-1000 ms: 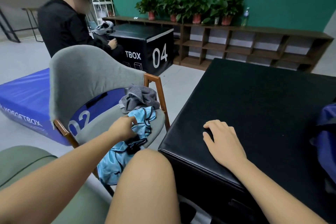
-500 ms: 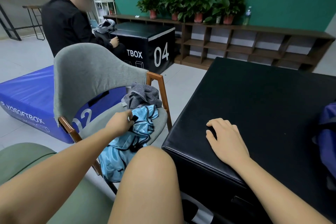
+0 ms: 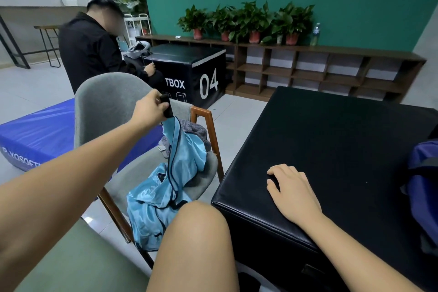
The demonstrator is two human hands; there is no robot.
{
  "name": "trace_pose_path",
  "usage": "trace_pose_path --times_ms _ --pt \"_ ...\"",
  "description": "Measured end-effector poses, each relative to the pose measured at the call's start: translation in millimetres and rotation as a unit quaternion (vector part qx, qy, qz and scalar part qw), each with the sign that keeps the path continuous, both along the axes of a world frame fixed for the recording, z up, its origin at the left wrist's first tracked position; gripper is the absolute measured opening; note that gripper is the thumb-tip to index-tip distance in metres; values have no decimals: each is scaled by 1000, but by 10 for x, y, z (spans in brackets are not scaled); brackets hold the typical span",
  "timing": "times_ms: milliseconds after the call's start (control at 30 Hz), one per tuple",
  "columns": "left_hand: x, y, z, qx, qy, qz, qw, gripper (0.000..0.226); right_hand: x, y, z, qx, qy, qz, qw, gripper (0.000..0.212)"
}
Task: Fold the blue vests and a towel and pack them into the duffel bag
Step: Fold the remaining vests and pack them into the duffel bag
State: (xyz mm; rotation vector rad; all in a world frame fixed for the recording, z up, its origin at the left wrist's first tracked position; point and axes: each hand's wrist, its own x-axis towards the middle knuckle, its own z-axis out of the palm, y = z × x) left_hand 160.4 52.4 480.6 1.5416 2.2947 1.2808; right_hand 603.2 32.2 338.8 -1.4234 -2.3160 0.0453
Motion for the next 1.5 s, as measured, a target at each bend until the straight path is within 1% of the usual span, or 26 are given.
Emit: trace_pose_path --times_ms 100,233,333,400,500,533,600,700,767,867,967,1033,1067,1133,1167,1200,1333,1433,1500 --pt "69 84 318 44 -42 -10 998 8 -9 -8 14 -1 -5 0 1000 22" --pt "192 200 692 68 -40 -33 996 10 -7 -12 26 4 -10 4 1000 23" --pt "378 225 945 78 -24 -38 996 15 -2 -22 50 4 -6 10 1000 22" --pt "526 223 1121 95 -12 -42 995 15 16 -8 69 -14 4 15 1000 21" --pt "738 203 1407 124 -23 -70 990 16 35 39 175 -77 17 16 997 25" --pt "821 195 1508 136 -23 -78 987 16 29 42 248 -103 36 17 994 28" --pt "1003 159 1709 159 -19 -94 983 17 -4 15 415 -147 102 23 984 32" --pt "1244 99 1991 191 -25 -133 972 15 -102 -96 651 -165 195 34 966 46" --pt "1403 49 2170 205 -41 -166 964 15 -171 -197 817 -188 275 37 942 60" --pt "1690 -59 2430 229 -56 -195 952 13 -204 -319 1123 -238 404 45 882 80" --pt "1930 -162 2653 252 -79 -233 936 10 -142 -383 1461 -262 488 51 831 91" --pt "2055 -248 2762 261 -96 -248 928 9 -49 -393 1649 -278 540 51 793 86" --pt "2109 -277 2799 265 -108 -255 923 8 8 -385 1732 -294 567 54 767 79" --pt "2213 -346 2849 270 -128 -268 916 9 130 -380 1886 -334 610 73 715 59" --pt "2260 -380 2867 269 -131 -270 915 10 186 -375 1938 -347 613 88 704 48" --pt "2306 -412 2881 268 -134 -272 914 10 236 -366 1966 -357 606 101 703 40" --pt "2438 -502 2945 275 -143 -277 910 8 379 -405 2135 -380 584 130 705 25" --pt "2470 -497 2887 251 -128 -258 924 9 514 -464 2420 -365 606 132 695 25" --pt "2506 -500 2751 214 -120 -247 938 12 631 -496 2631 -342 627 142 686 38"
